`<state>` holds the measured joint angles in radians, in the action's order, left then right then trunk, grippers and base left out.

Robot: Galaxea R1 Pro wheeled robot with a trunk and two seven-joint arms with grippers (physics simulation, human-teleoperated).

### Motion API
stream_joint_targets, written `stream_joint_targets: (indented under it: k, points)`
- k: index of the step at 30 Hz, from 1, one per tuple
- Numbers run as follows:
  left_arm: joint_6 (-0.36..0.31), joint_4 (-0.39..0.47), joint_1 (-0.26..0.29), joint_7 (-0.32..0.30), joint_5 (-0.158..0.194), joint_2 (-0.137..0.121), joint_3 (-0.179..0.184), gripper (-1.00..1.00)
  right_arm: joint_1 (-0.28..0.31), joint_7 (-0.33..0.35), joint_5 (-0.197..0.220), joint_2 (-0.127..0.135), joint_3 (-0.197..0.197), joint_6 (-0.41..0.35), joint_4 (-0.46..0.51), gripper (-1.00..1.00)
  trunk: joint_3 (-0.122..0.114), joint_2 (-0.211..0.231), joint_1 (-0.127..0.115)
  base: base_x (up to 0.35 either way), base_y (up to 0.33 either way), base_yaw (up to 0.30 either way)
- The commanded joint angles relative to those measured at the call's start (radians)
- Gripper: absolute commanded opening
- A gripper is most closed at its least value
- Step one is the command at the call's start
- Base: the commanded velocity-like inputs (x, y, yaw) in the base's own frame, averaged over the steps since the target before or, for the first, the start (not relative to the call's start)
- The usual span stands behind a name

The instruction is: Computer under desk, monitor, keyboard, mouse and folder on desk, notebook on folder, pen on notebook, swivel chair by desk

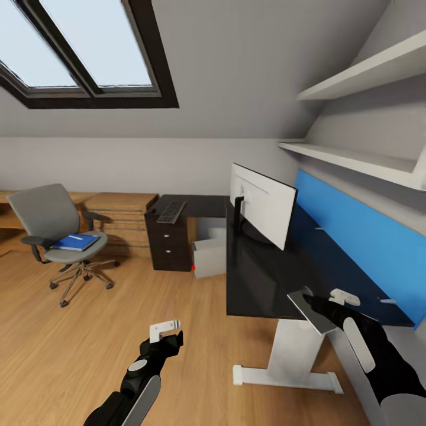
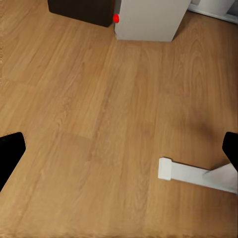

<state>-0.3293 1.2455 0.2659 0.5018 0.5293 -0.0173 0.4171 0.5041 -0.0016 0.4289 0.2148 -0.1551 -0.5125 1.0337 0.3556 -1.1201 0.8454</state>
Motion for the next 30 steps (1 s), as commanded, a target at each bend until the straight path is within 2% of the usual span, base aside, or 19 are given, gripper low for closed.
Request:
stream_joint_targets:
  k: [1, 13, 15, 18, 20, 21, 22, 26, 30]
  points:
    - [-0.002, 0.002, 0.001, 0.009, 0.008, -0.001, 0.003, 1.00, 0.001, 0.000, 0.005, 0.000, -0.002, -0.005, 0.001, 1.00, 0.001, -0.001, -0.001, -0.335, 0.000, 0.000]
    - [-0.002, 0.002, 0.001, 0.009, 0.008, -0.001, 0.002, 1.00, 0.001, 0.001, 0.010, 0.001, -0.012, 0.000, -0.013, 1.00, 0.001, -0.001, -0.001, -0.328, 0.000, 0.000]
    - [-0.002, 0.002, 0.001, 0.009, 0.008, -0.001, 0.002, 1.00, 0.001, 0.002, 0.017, 0.002, -0.025, -0.001, -0.023, 1.00, 0.001, -0.001, -0.001, -0.212, 0.000, 0.000]
    - [-0.002, 0.002, 0.001, 0.009, 0.008, -0.002, 0.002, 1.00, 0.001, 0.002, 0.046, 0.001, -0.064, -0.004, -0.038, 1.00, 0.001, -0.001, -0.001, -0.123, 0.000, 0.000]
    - [-0.002, 0.002, 0.001, 0.009, 0.008, -0.002, 0.002, 1.00, 0.001, 0.003, 0.075, 0.001, -0.098, -0.005, -0.050, 1.00, 0.001, -0.001, -0.001, -0.070, 0.000, 0.000]
    - [-0.002, 0.002, 0.001, 0.009, 0.008, -0.002, 0.001, 1.00, 0.001, 0.003, 0.112, 0.001, -0.131, -0.006, -0.066, 1.00, 0.001, -0.001, -0.001, -0.040, 0.000, 0.000]
    - [-0.002, 0.002, 0.001, 0.009, 0.008, -0.002, 0.001, 1.00, 0.001, 0.003, 0.133, 0.001, -0.146, -0.006, -0.075, 1.00, 0.001, -0.001, -0.001, -0.032, 0.000, 0.000]
    - [-0.002, 0.002, 0.001, 0.009, 0.009, -0.002, 0.000, 1.00, 0.001, 0.002, 0.234, 0.002, -0.197, -0.009, -0.104, 1.00, 0.001, -0.001, -0.001, -0.019, 0.000, 0.000]
    - [-0.003, 0.007, 0.001, 0.009, 0.011, -0.001, -0.001, 1.00, 0.001, 0.001, 0.357, 0.003, -0.238, -0.017, -0.118, 1.00, 0.001, -0.001, -0.001, -0.008, 0.000, 0.000]
